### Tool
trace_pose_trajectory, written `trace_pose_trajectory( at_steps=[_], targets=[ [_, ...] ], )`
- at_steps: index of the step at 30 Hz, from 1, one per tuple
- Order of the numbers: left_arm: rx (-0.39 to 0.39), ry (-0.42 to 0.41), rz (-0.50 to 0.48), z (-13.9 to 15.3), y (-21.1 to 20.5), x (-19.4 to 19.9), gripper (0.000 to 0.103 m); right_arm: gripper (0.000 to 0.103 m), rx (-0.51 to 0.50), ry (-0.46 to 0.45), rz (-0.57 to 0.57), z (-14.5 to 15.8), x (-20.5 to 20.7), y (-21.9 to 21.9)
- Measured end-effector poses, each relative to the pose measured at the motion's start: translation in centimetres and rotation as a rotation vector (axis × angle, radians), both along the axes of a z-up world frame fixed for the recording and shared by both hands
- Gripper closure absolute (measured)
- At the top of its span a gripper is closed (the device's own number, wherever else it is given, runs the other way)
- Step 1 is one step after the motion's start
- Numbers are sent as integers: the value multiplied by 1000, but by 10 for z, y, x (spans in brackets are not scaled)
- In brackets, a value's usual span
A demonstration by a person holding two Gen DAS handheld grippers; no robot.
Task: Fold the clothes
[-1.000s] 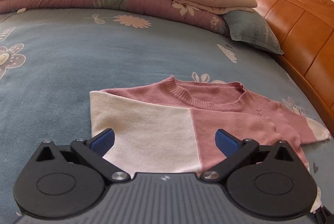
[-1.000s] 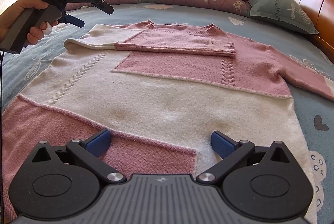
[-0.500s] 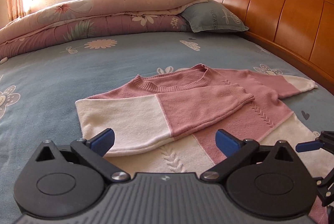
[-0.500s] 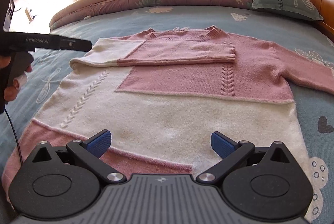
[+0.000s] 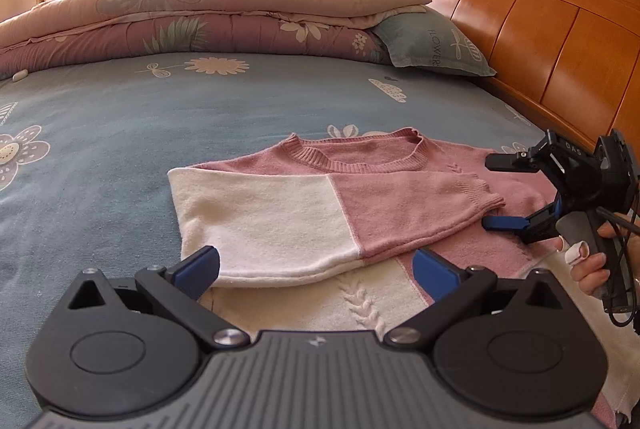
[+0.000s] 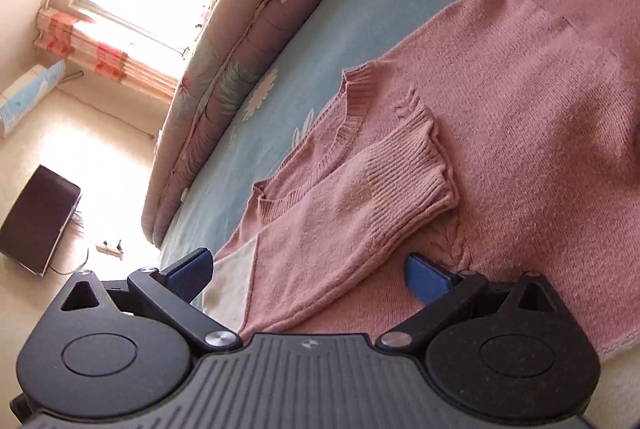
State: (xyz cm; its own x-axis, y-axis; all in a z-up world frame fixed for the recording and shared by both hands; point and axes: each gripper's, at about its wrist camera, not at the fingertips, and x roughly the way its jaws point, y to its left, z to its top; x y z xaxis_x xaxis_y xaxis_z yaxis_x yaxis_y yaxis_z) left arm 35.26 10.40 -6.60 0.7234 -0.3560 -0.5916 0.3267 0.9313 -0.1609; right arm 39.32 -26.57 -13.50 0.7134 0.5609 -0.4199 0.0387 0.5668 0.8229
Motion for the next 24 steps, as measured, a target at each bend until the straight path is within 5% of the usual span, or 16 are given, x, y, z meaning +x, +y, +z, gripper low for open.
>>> trace_pose_trajectory(
  at_steps=[11,14,16,18,24],
  targets=[
    [-23,17,25,-9,4,5,1,3,-236,-143,-27,1,21,19],
    [-32,18,31,-10,6,5,1,27,-299,-158,-45,-2,14,13],
    [-34,19,33,-11,6,5,1,68,-272,-123,-87,-9,10,-3],
    [-38,19,30,-11,6,6,1,94,-214,-71,-116,-17,10,-21],
    [-37,30,25,-15,4,7,1,92,-236,-78,-91,-8,17,-22]
  ],
)
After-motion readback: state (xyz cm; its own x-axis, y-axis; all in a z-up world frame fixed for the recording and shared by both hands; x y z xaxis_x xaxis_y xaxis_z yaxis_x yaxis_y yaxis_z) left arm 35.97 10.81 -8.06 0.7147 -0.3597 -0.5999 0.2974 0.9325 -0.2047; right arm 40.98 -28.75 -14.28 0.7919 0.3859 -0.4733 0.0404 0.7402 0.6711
